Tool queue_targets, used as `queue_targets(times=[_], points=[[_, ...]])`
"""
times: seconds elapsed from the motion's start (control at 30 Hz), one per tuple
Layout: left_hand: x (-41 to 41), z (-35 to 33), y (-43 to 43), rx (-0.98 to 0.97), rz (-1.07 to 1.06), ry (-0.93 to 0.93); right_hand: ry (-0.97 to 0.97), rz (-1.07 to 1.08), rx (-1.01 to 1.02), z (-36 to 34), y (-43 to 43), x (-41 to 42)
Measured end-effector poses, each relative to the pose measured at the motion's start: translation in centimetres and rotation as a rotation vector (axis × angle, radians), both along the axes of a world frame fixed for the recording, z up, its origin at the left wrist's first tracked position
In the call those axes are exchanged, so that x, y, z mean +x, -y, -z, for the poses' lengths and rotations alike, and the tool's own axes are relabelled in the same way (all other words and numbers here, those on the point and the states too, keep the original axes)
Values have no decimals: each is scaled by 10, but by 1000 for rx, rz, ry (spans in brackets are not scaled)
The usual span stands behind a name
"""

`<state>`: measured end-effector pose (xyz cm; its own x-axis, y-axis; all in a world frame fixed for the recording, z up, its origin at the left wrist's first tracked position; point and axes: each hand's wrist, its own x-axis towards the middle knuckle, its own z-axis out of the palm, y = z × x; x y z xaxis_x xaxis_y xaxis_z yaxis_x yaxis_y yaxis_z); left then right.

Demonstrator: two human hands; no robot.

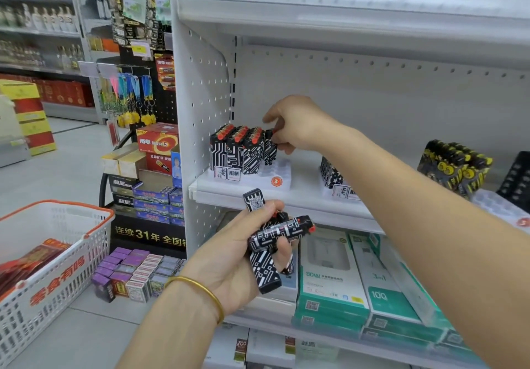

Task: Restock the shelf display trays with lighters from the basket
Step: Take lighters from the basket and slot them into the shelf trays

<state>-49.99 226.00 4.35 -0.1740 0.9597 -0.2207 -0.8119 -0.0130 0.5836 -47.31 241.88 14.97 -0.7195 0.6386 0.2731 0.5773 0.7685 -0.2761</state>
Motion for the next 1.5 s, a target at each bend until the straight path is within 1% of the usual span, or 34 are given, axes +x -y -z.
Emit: queue_targets(times=[0.1, 0.13, 0.2, 0.27, 0.3, 0.37, 0.43, 0.5, 0.57, 0.63, 0.7, 0.83, 0.97, 1.2, 1.4, 1.5], points=[[0, -1, 1, 5, -19, 21, -92, -53, 153, -7, 23, 23], [0, -1, 1, 4, -34, 26, -134, -97, 157, -8, 35, 34], [0, -3, 1, 3, -58, 47, -146, -223, 72, -4, 60, 59], [1, -5, 2, 22, -45, 86, -70, -325, -24, 2, 82, 79], [1, -5, 2, 33, -36, 106, -31, -363, -34, 6, 86, 86], [1, -6, 2, 55, -34, 142, 20, -391, -27, 12, 87, 92], [2, -6, 2, 78, -35, 158, 6, -398, -91, 18, 83, 93], [4, -5, 1, 90, -50, 124, -48, -392, -175, 19, 80, 93], [5, -4, -1, 88, -115, 60, -153, -363, -213, 14, 77, 94], [4, -2, -1, 85, -167, 2, -276, -278, -168, 7, 68, 92], [2, -2, -2, 78, -171, -17, -314, -170, -51, 0, 54, 81], [1, -3, -1, 84, -164, -22, -201, -9, 144, -2, 23, 44], [0, -2, 0, 93, -153, -80, -128, 13, 255, 1, 9, 16], [-2, 0, 3, 118, -136, -115, -41, -25, 270, 0, 3, 1], [-1, -1, 4, 114, -145, -148, 65, -54, 229, -13, 7, 7], [-1, -2, 3, 103, -152, -149, 52, -45, 236, -8, 7, 5]])
